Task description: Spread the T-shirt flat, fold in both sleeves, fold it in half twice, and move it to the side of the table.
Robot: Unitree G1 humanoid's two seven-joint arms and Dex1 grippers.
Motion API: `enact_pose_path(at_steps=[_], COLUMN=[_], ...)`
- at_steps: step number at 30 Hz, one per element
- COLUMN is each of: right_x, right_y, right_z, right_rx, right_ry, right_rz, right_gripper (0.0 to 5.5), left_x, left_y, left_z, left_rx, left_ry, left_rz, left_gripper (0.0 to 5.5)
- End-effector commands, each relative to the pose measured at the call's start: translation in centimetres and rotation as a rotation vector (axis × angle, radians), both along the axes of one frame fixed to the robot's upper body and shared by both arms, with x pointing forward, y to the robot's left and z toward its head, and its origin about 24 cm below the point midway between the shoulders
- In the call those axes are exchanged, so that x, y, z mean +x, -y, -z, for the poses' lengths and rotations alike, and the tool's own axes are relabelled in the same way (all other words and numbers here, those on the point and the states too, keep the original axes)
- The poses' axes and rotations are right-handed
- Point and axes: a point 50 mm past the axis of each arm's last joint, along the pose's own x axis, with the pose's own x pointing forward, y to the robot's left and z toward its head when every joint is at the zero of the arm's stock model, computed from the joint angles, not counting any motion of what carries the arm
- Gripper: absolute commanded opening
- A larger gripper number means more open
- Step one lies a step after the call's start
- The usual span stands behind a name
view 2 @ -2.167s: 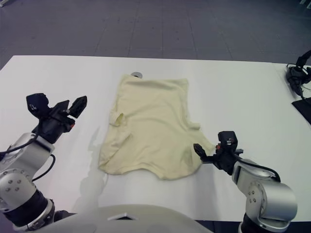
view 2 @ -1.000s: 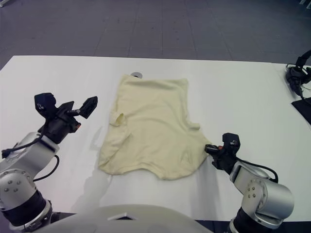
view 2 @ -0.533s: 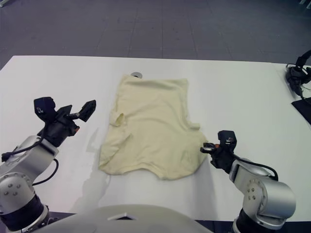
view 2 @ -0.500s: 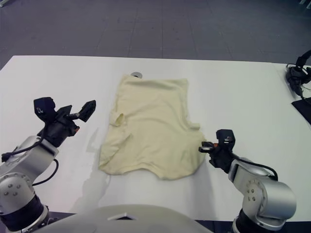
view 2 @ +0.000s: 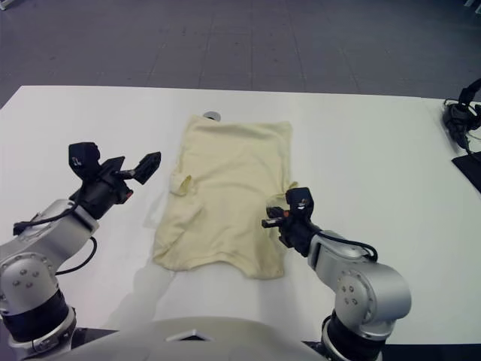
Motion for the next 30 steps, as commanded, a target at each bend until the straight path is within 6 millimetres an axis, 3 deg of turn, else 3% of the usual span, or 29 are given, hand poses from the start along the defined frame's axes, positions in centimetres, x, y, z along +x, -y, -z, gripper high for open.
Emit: enact_pose_path(at_steps=[1,5,8,11,14,16,19,23,30], right_x=[-0.2,0.2,1.1,1.3,0.6,-0.3,-1.6,-3.5,-3.8], right_y=[-1.1,-1.0,0.4,4.2,8.4,9.6,10.0,9.0,7.5], right_z=[0.3,-0.7,-2.1,-2.6,-2.9,-3.4,-3.4,-2.3,-0.3], right_rx=[0.047,0.115,0.086,-0.126,-0.389,-0.399,-0.438,-0.490,-0.645], right_ry=[-0.019,0.021,0.128,0.186,0.188,0.156,0.116,0.150,0.388], right_rz=[-0.098,-0.132,-0.158,-0.241,-0.438,-0.619,-0.871,-1.156,-1.304], right_gripper=[0.35,1.06,1.50,2.04,2.54,2.87,3.36,4.03,5.27], left_x=[0.2,-0.1,-0.9,-2.8,-4.9,-6.0,-7.1,-8.1,-9.1], left_y=[0.2,0.3,-0.4,-2.2,-4.4,-5.0,-5.0,-4.3,-2.6], left_z=[0.1,0.4,0.5,0.7,2.0,2.4,2.8,3.8,6.1], left_rx=[0.022,0.089,0.188,0.363,0.644,0.751,0.859,1.002,1.135], left_ry=[-0.017,-0.040,-0.060,-0.091,-0.150,-0.150,-0.115,-0.010,0.152], left_rz=[0.037,0.075,0.129,0.210,0.348,0.490,0.706,0.921,1.125], left_gripper=[5.40,5.40,5.40,5.40,5.40,5.40,5.40,5.40,5.40])
